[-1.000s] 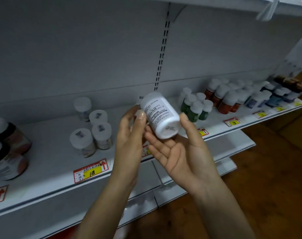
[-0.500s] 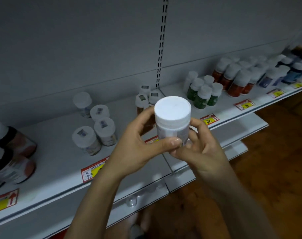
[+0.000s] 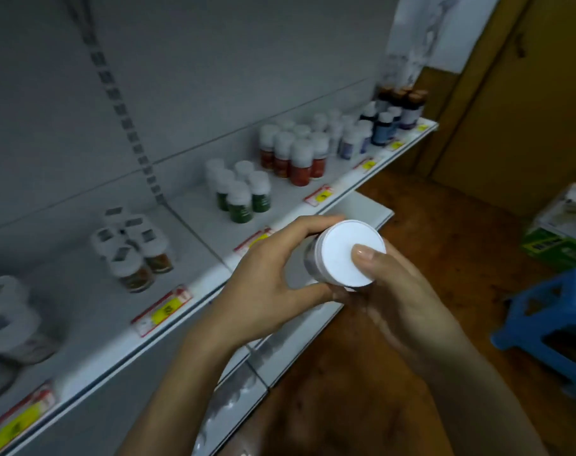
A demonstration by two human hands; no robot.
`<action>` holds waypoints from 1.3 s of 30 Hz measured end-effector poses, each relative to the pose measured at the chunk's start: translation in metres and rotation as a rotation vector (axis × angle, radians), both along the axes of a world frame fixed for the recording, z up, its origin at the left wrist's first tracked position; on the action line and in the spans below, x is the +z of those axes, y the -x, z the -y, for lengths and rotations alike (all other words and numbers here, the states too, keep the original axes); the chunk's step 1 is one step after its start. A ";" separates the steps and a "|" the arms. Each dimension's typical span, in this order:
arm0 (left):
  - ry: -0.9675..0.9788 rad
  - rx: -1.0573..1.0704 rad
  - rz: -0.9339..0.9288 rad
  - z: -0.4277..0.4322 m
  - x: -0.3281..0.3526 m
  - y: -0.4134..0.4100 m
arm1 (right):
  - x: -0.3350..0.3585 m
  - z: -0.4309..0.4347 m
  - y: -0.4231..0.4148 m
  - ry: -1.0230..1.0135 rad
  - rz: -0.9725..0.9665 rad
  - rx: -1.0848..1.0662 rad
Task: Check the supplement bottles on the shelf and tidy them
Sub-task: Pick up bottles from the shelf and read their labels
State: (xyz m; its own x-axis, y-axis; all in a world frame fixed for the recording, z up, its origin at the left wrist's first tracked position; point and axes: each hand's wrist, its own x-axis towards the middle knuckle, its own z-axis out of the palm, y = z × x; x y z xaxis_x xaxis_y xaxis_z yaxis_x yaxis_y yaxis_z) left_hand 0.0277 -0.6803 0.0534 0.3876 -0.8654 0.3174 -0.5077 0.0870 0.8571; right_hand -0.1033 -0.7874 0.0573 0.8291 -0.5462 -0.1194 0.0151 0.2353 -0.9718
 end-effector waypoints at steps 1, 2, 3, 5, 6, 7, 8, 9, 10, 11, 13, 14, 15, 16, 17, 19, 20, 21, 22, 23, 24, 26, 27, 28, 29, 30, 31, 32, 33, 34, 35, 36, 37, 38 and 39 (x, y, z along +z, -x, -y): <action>-0.017 -0.046 -0.011 0.019 0.001 0.010 | 0.002 0.015 0.015 -0.009 0.008 -0.045; -0.035 -0.088 -0.038 0.038 0.001 0.022 | 0.002 0.031 0.030 -0.003 0.009 -0.094; -0.044 -0.124 -0.064 0.058 0.001 0.035 | 0.002 0.048 0.045 0.012 0.006 -0.142; -0.017 -0.176 -0.070 0.098 0.001 0.065 | 0.004 0.078 0.078 0.025 0.015 -0.214; 0.004 -0.194 -0.053 0.119 0.001 0.082 | 0.004 0.093 0.095 0.019 0.023 -0.244; 0.022 -0.210 -0.037 0.140 0.001 0.100 | 0.004 0.107 0.113 0.010 0.021 -0.275; 0.037 -0.230 -0.025 0.161 0.001 0.116 | 0.005 0.120 0.130 0.002 0.013 -0.311; 0.048 -0.254 -0.014 0.181 0.001 0.132 | 0.005 0.134 0.147 -0.004 0.004 -0.361; 0.057 -0.285 -0.010 0.202 0.001 0.146 | 0.005 0.148 0.162 0.004 -0.004 -0.420; 0.061 -0.318 -0.011 0.221 0.000 0.159 | 0.004 0.161 0.177 0.038 -0.018 -0.477; 0.055 -0.388 -0.010 0.257 -0.003 0.182 | 0.004 0.188 0.203 0.119 -0.059 -0.568; 0.050 -0.422 -0.005 0.274 -0.004 0.192 | 0.003 0.200 0.215 0.142 -0.078 -0.603; 0.046 -0.455 -0.001 0.289 -0.007 0.202 | 0.001 0.212 0.226 0.151 -0.087 -0.631; 0.040 -0.488 -0.003 0.303 -0.010 0.210 | -0.002 0.223 0.237 0.155 -0.093 -0.658; 0.029 -0.523 -0.011 0.317 -0.013 0.218 | -0.006 0.234 0.247 0.156 -0.101 -0.689; -0.008 -0.593 -0.027 0.347 -0.023 0.231 | -0.015 0.256 0.262 0.156 -0.118 -0.744; -0.021 -0.622 -0.020 0.363 -0.029 0.237 | -0.019 0.269 0.268 0.148 -0.126 -0.764; -0.022 -0.643 -0.005 0.381 -0.034 0.242 | -0.023 0.282 0.272 0.139 -0.136 -0.780; -0.015 -0.659 0.007 0.400 -0.040 0.245 | -0.027 0.297 0.276 0.131 -0.147 -0.796; -0.008 -0.671 0.009 0.421 -0.045 0.248 | -0.032 0.315 0.278 0.123 -0.160 -0.813; -0.006 -0.687 0.004 0.444 -0.050 0.250 | -0.036 0.334 0.280 0.113 -0.174 -0.829; -0.005 -0.735 -0.012 0.493 -0.058 0.252 | -0.043 0.377 0.283 0.085 -0.198 -0.861; -0.003 -0.764 -0.025 0.519 -0.062 0.253 | -0.047 0.400 0.285 0.076 -0.206 -0.875; -0.001 -0.794 -0.040 0.547 -0.066 0.254 | -0.050 0.425 0.287 0.070 -0.220 -0.893; -0.001 -0.822 -0.050 0.575 -0.068 0.256 | -0.051 0.450 0.288 0.062 -0.235 -0.913; 0.000 -0.845 -0.049 0.603 -0.070 0.258 | -0.052 0.473 0.290 0.048 -0.247 -0.931; -0.001 -0.864 -0.042 0.628 -0.072 0.259 | -0.053 0.496 0.291 0.028 -0.258 -0.943; -0.009 -0.882 -0.031 0.652 -0.074 0.261 | -0.054 0.517 0.292 0.014 -0.268 -0.950; -0.020 -0.907 -0.020 0.676 -0.076 0.261 | -0.056 0.536 0.293 0.007 -0.283 -0.966; -0.025 -0.933 -0.005 0.698 -0.078 0.262 | -0.059 0.553 0.294 0.016 -0.295 -0.995; -0.023 -0.956 0.012 0.720 -0.080 0.265 | -0.062 0.569 0.295 0.036 -0.301 -1.036; -0.022 -0.970 0.033 0.740 -0.083 0.269 | -0.065 0.583 0.296 0.057 -0.301 -1.086; -0.027 -0.979 0.049 0.759 -0.086 0.274 | -0.069 0.596 0.297 0.074 -0.302 -1.141; -0.037 -0.982 0.061 0.776 -0.089 0.278 | -0.072 0.608 0.299 0.096 -0.306 -1.188; -0.046 -0.985 0.075 0.793 -0.092 0.283 | -0.076 0.620 0.301 0.130 -0.316 -1.220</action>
